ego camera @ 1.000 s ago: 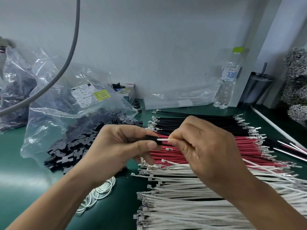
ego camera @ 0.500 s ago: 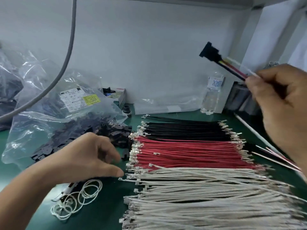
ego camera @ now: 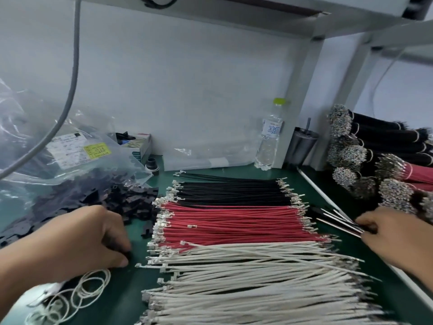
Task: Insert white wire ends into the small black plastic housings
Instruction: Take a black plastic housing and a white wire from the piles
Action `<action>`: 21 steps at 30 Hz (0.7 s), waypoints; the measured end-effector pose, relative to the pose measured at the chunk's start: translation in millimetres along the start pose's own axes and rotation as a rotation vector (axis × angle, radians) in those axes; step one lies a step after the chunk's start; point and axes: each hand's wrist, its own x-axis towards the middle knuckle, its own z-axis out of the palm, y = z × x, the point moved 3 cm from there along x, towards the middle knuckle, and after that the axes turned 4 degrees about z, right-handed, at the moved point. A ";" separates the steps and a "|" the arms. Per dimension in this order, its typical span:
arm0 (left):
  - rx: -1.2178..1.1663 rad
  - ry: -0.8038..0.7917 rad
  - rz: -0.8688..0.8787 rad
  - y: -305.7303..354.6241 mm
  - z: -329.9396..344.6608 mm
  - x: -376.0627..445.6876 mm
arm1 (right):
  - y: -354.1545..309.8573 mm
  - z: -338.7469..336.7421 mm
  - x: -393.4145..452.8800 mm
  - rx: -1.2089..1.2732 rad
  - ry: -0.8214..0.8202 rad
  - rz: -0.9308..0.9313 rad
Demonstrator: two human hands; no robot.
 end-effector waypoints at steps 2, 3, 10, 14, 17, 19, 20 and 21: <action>0.049 0.073 0.003 8.8 -4.4 -1.2 | -27.0 -20.3 -4.4 0.121 0.142 -0.030; 0.052 0.127 0.006 13.1 -7.7 -1.2 | -48.0 -33.4 -7.6 0.182 0.201 -0.070; -0.166 0.541 0.004 39.8 -21.2 -4.2 | -240.6 -66.8 -1.9 0.477 0.063 -0.573; -0.184 0.589 0.018 50.6 -11.8 -0.5 | -310.4 -37.2 8.5 0.475 -0.153 -0.641; -0.160 0.611 0.041 56.1 -8.9 0.7 | -321.1 -21.0 15.8 0.469 -0.212 -0.611; -0.173 0.626 0.057 57.5 -7.8 1.4 | -320.5 -17.3 20.2 0.486 -0.220 -0.587; -0.186 0.630 0.068 58.5 -7.2 1.8 | -320.2 -16.6 21.5 0.489 -0.221 -0.584; -0.198 0.630 0.075 60.0 -6.6 2.3 | -320.4 -15.9 22.4 0.490 -0.221 -0.586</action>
